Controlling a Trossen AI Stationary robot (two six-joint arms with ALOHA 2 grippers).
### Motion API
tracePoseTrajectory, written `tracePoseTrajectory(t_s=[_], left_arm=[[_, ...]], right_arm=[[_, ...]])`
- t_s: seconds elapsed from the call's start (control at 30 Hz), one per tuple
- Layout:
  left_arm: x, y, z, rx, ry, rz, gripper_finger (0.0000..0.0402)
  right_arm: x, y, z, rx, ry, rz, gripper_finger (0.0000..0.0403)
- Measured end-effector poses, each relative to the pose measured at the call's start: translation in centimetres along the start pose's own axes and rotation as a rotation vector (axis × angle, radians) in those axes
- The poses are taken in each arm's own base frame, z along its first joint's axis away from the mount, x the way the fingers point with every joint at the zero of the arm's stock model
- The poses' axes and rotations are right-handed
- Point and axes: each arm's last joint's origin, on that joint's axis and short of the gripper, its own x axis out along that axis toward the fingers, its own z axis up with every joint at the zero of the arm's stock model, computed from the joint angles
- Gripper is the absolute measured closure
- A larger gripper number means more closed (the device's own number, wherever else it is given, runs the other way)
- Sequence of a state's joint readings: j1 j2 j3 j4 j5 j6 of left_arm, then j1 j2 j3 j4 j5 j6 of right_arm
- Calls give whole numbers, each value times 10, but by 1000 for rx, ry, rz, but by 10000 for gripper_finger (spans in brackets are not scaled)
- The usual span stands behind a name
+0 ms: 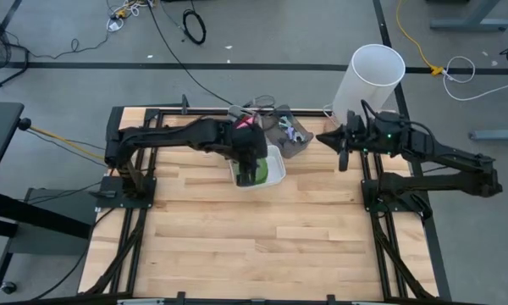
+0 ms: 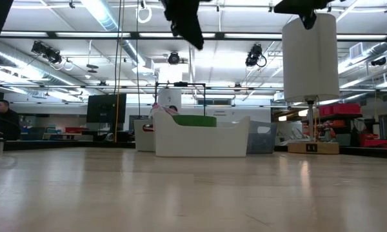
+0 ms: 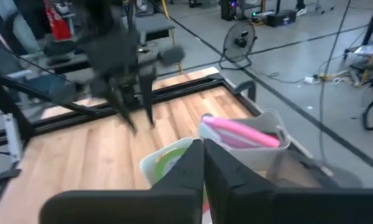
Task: Pick and place Stapler, Stapler remover, tape
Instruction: Return to Home Position
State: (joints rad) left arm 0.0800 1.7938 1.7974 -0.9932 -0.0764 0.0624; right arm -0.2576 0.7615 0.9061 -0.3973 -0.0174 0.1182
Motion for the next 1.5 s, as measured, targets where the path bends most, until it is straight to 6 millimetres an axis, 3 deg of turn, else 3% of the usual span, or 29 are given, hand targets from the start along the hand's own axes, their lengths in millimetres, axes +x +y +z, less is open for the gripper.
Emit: tracePoseTrajectory(t_s=[0.3, 0.47, 0.9, 1.1, 1.27, 1.5], left_arm=[[-54, 5, 28, 24, -193, -20, 360], [-69, 10, 35, 33, -254, 12, 385], [-77, 12, 38, 23, -279, 47, 384], [-77, 12, 38, 23, -279, 48, 383], [-77, 13, 38, -13, -279, 46, 383], [-77, 13, 38, -9, -279, 45, 383]], right_arm=[[1, 12, -31, 21, -100, 66, 401], [2, 21, -51, 10, -134, 107, 402], [-6, 27, -102, 42, -82, 205, 403], [-5, 24, -130, -39, -71, 214, 403], [0, 19, -155, -73, -122, 198, 403], [3, 20, -176, -69, -198, 333, 403]])
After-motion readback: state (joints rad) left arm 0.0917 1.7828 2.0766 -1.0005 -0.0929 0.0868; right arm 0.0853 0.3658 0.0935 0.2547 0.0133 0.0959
